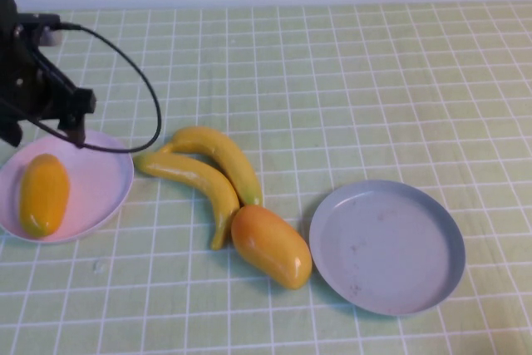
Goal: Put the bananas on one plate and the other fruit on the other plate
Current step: Put one type of fruit in the left plate
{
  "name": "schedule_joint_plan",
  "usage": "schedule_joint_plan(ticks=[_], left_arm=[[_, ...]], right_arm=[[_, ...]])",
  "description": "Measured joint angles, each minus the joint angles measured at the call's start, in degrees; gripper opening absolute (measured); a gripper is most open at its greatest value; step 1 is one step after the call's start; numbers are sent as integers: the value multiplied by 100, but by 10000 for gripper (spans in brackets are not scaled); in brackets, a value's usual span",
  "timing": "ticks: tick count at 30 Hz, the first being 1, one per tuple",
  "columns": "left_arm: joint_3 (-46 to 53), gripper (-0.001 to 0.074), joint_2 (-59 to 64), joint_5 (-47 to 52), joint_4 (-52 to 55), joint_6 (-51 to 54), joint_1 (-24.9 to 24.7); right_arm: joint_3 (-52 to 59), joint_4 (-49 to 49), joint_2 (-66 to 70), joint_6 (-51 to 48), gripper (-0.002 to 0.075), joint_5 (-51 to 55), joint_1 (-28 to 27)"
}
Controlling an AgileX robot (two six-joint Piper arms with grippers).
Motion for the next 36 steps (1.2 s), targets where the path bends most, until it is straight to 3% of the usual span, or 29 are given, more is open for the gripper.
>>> schedule_joint_plan(ticks=[5,14,16,20,26,36], left_arm=[[-127,615,-206,60,-493,-19,-373],[-138,615,-292,60,-605,-82,-2493],[-138,615,-292,60,-615,216,-2853],[-138,613,-292,69,-603,2219,-3381],[-138,596,-292,81,-592,4933,-3634],[540,567,-292,47,-745,6611,-3598]], right_arm=[[0,0,0,0,-15,0,0],[0,0,0,0,-15,0,0],[0,0,0,0,-15,0,0],[0,0,0,0,-15,0,0],[0,0,0,0,-15,0,0],[0,0,0,0,-15,0,0]])
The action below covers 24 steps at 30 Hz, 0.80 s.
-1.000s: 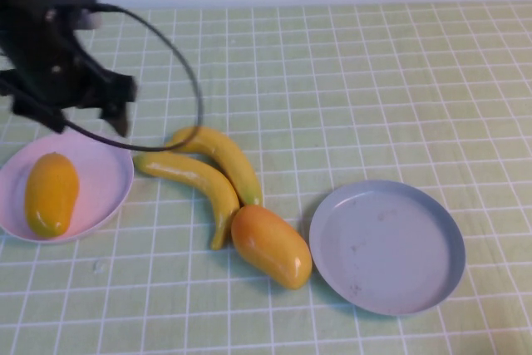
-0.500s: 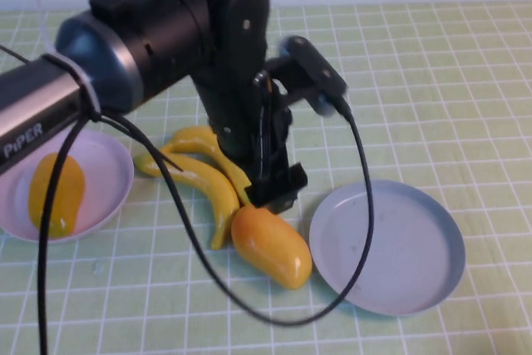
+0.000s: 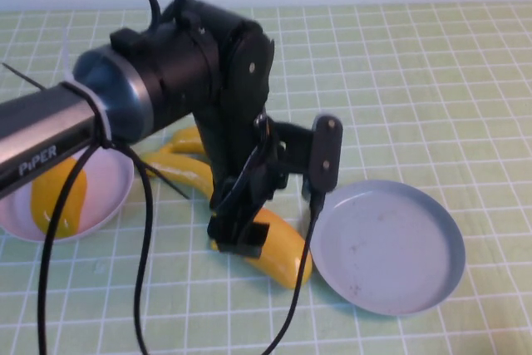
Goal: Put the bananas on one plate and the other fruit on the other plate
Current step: Put one type of fruit in the left plate
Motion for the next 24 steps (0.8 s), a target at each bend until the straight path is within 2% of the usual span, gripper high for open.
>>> schedule_joint_plan(ticks=[6,14,24], left_arm=[[617,567,34,-613,-103,754,0],[774,567,236,-1356,-299,1279,0],[776,567,623,-1510,-388,1561,0]], right_arm=[[0,0,0,0,-15,0,0],[0,0,0,0,-15,0,0],[0,0,0,0,-15,0,0]])
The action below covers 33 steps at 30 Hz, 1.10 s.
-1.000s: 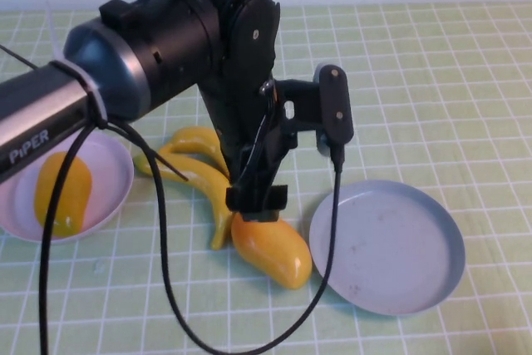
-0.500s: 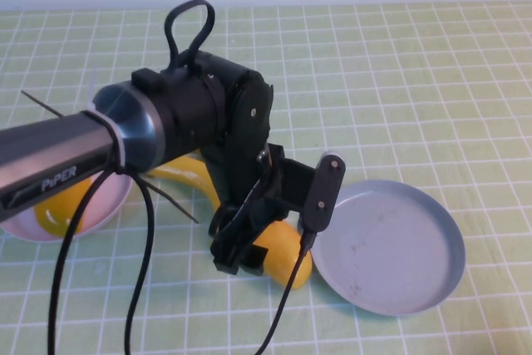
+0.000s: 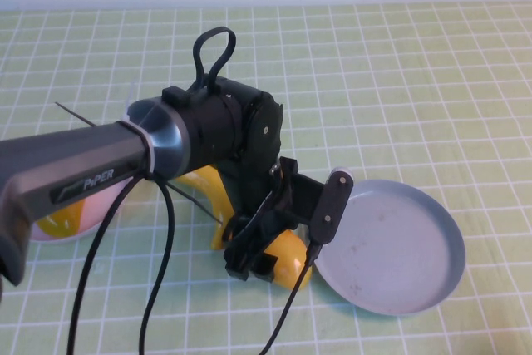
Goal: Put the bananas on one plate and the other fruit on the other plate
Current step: Put one type of fruit in the left plate
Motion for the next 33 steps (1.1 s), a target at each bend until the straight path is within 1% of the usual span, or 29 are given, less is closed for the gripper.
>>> schedule_joint_plan(ticks=[3,6,10,15,19,22,26,30,33], left_arm=[[0,536,0,-6,-10,5,0],[0,533,0,-6,-10,-101,0],[0,533,0,51,-10,-615,0],[-232,533,-232,283,29,-2107,9],[-665,533,-466,457,45,-3514,202],[-929,533,-534,660,128,-4718,601],[-978,533,-522,752,417,-6127,1312],[-978,533,-459,775,679,-6678,2011],[-978,533,-367,775,735,-6994,2357]], right_arm=[[0,0,0,0,-15,0,0],[0,0,0,0,-15,0,0],[0,0,0,0,-15,0,0],[0,0,0,0,-15,0,0],[0,0,0,0,-15,0,0],[0,0,0,0,-15,0,0],[0,0,0,0,-15,0,0],[0,0,0,0,-15,0,0],[0,0,0,0,-15,0,0]])
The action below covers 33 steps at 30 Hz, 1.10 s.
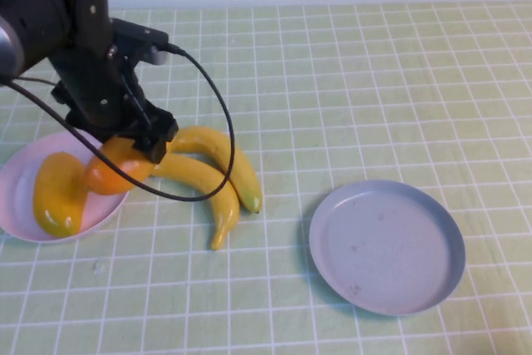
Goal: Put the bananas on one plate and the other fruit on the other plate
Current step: Put one type of fruit in the left plate
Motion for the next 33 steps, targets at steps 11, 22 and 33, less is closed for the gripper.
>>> schedule_joint_plan(ticks=[11,22,33], left_arm=[[0,532,484,114,417,-1189,448],[0,542,531,246,943,-2032,448],[0,575,531,410,959,-1934,448]], right_arm=[[0,0,0,0,-15,0,0],[0,0,0,0,-15,0,0],[0,0,0,0,-15,0,0]])
